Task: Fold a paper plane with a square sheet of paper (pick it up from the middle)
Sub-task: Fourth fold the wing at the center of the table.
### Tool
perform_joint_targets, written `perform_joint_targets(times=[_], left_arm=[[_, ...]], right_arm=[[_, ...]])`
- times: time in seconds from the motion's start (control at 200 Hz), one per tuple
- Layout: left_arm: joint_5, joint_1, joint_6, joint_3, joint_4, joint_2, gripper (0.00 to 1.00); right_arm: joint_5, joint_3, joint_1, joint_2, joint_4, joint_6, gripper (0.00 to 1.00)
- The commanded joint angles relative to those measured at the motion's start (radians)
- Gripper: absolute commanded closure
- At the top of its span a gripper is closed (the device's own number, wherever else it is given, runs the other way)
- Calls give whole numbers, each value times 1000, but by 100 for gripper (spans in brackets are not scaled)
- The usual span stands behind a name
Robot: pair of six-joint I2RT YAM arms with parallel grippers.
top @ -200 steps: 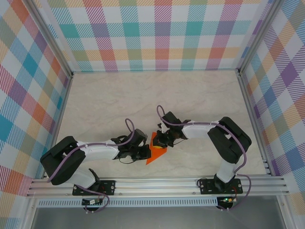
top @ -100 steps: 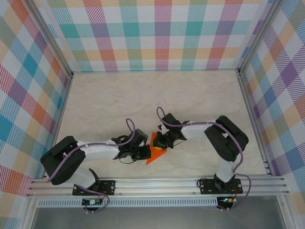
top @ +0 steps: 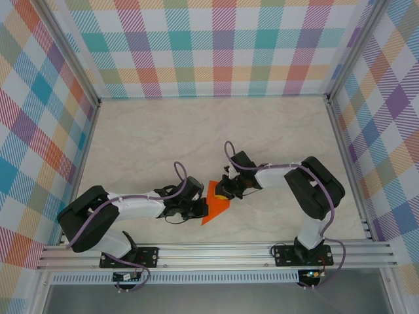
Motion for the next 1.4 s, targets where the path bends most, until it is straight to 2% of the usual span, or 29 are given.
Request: perform_joint_targets(times=[0.0, 0.315, 0.515, 0.9, 1.125, 1.25, 1.395], left_arm=[[-142, -11, 22, -85, -265, 109, 97], [-145, -14, 22, -82, -268, 112, 97], [-147, -17, 23, -76, -274, 115, 97], [-148, -22, 27, -64, -286, 110, 97], [-151, -26, 24, -44, -298, 110, 97], [-152, -28, 21, -38, -294, 108, 97], [-152, -29, 28, -21, -307, 113, 97]], right_arm=[[161, -11, -38, -14, -18, -82, 89], [257, 0, -49, -48, -44, -111, 89], [262, 8, -88, -28, -32, -114, 88], [222, 100, -146, -15, -114, -161, 88], [178, 97, -147, -142, -176, -156, 86], [74, 55, -121, -182, -129, -126, 86], [29, -5, -40, -189, -70, -71, 88]])
